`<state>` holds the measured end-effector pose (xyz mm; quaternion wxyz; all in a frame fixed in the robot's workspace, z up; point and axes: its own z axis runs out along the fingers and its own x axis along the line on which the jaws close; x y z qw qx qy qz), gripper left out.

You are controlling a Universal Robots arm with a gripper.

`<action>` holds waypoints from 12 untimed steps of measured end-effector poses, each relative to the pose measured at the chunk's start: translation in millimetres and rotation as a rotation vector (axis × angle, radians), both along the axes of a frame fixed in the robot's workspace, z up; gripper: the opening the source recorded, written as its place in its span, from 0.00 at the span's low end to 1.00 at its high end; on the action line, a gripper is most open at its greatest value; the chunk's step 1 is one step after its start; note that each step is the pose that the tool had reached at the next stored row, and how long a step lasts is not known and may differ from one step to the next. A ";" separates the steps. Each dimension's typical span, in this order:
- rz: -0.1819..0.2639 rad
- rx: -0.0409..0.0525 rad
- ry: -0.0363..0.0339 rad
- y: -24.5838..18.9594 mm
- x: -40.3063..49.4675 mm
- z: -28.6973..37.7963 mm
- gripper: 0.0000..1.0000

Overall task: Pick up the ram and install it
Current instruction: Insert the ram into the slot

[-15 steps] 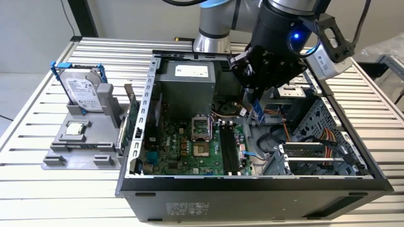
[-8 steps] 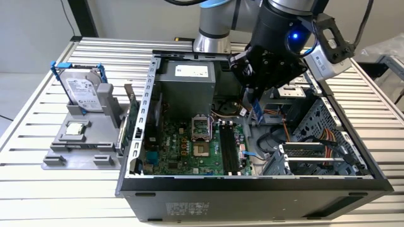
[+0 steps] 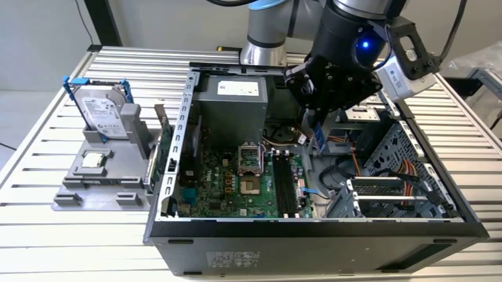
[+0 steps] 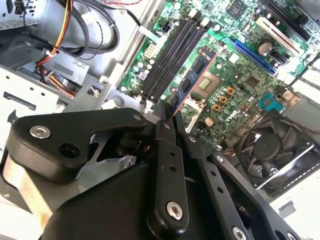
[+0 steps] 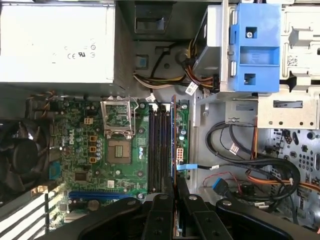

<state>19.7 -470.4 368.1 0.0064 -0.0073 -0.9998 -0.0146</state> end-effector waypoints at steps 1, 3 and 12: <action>-0.005 0.0000 0.0000 0.0 0.0 0.0 0.00; -0.012 0.0000 0.0000 0.0 0.0 0.0 0.00; -0.012 0.0000 0.0000 0.0 0.0 -2.4 0.00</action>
